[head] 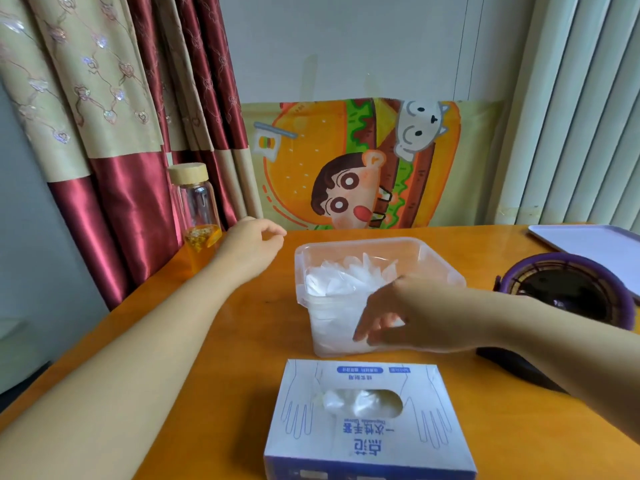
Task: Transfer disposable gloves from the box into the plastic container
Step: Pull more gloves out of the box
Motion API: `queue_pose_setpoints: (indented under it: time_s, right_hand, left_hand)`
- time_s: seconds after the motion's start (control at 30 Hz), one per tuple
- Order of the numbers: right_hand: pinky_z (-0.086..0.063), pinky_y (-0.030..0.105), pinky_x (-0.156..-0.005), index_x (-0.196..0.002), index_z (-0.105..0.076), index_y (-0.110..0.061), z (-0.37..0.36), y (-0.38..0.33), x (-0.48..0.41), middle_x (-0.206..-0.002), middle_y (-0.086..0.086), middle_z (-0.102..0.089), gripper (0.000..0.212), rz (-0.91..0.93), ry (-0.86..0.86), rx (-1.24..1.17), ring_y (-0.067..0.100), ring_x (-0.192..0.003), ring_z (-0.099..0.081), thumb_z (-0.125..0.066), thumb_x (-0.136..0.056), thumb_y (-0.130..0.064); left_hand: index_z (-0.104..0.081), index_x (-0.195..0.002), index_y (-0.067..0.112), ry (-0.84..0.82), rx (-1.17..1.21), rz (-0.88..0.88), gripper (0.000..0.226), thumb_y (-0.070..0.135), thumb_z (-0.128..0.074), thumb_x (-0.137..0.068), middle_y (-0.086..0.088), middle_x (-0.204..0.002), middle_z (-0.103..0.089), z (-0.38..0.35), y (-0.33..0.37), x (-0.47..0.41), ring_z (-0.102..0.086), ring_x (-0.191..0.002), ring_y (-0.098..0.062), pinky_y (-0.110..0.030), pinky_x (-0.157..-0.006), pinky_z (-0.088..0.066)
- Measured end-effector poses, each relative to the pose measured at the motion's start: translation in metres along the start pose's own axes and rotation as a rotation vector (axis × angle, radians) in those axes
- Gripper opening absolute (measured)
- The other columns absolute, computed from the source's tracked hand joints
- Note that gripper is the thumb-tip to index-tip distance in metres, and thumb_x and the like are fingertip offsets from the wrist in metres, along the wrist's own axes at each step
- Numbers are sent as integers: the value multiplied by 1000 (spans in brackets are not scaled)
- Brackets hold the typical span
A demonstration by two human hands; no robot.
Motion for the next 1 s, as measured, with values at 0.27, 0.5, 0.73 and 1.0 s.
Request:
queue_pose_setpoints:
  time_s: [0.27,0.5,0.73,1.0]
  right_hand:
    - [-38,19,-86,-136,-42,-49,-78,-11,2,-126,-8,-41,44,58,-206,180,14,-108,-47,-52,-96,-32]
    - [-30,3,-69,-113,-67,-37,-81,-14,-1,-119,-10,-50,24,162,16,140,7,-101,-50,-60,-91,-34]
    - [-39,16,-91,-113,-65,-30,-73,-24,2,-124,-10,-49,21,173,94,118,9,-109,-48,-52,-96,-32]
    - [-42,22,-83,-107,-59,-23,-60,-30,15,-104,-8,-56,17,190,125,172,13,-90,-54,-45,-99,-30]
  left_hand:
    - [-53,-123,45,-664,-22,-176,44,42,-70,-82,31,-123,-50,-44,23,124,-47,-116,7,-14,-96,-41]
    - [-17,-151,41,-952,-360,-199,97,59,-73,-73,21,-158,-3,-84,4,146,-6,-145,-10,-29,-114,-14]
    - [-19,-148,45,-953,-368,-187,92,58,-72,-75,21,-158,-4,-85,4,146,-8,-145,-11,-29,-113,-18]
    - [-15,-149,44,-968,-386,-171,95,60,-71,-74,23,-157,-2,-86,8,149,-8,-145,-12,-30,-113,-20]
Point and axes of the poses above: each hand's wrist, its own x-axis away from the middle knuckle, its own z-axis out of the back of the hand, y = z × x, the point moved 7 cm from there along -x, towards the middle knuckle
